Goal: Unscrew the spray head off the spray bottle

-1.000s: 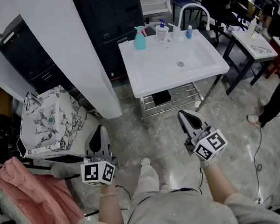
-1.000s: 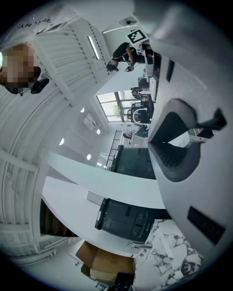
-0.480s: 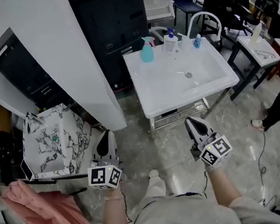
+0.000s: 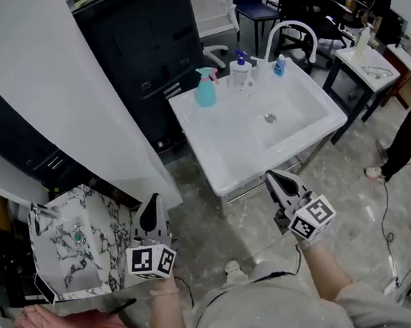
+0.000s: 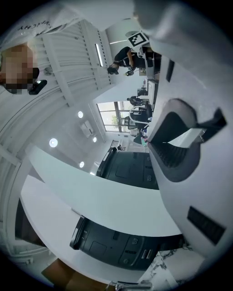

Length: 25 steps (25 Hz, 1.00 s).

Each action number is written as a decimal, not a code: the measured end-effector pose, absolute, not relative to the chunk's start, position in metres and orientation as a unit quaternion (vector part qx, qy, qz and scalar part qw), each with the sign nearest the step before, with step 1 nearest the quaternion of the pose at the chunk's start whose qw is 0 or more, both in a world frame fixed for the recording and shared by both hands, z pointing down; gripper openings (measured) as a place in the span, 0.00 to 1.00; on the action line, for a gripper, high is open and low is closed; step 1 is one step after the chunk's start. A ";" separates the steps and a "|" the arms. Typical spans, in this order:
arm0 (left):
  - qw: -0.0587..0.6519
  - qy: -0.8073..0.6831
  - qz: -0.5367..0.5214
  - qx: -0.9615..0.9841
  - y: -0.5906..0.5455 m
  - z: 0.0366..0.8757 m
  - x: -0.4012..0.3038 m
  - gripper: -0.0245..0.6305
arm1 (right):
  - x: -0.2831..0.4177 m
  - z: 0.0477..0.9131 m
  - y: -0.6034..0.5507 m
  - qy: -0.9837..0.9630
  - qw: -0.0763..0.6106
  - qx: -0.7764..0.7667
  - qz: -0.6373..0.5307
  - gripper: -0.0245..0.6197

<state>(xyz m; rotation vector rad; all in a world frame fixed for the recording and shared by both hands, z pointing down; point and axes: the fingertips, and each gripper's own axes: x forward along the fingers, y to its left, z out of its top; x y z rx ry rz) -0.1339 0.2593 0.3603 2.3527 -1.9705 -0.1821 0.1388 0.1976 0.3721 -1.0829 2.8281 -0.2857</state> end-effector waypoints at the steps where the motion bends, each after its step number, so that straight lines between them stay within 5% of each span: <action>1: 0.034 -0.636 -0.059 0.768 0.253 0.361 -0.134 0.04 | 0.137 0.372 0.194 0.928 0.048 -0.358 -0.094 0.05; 25: 0.046 -0.608 -0.036 0.792 0.060 0.384 -0.127 0.05 | 0.103 0.386 0.009 0.940 -0.008 -0.333 -0.077 0.05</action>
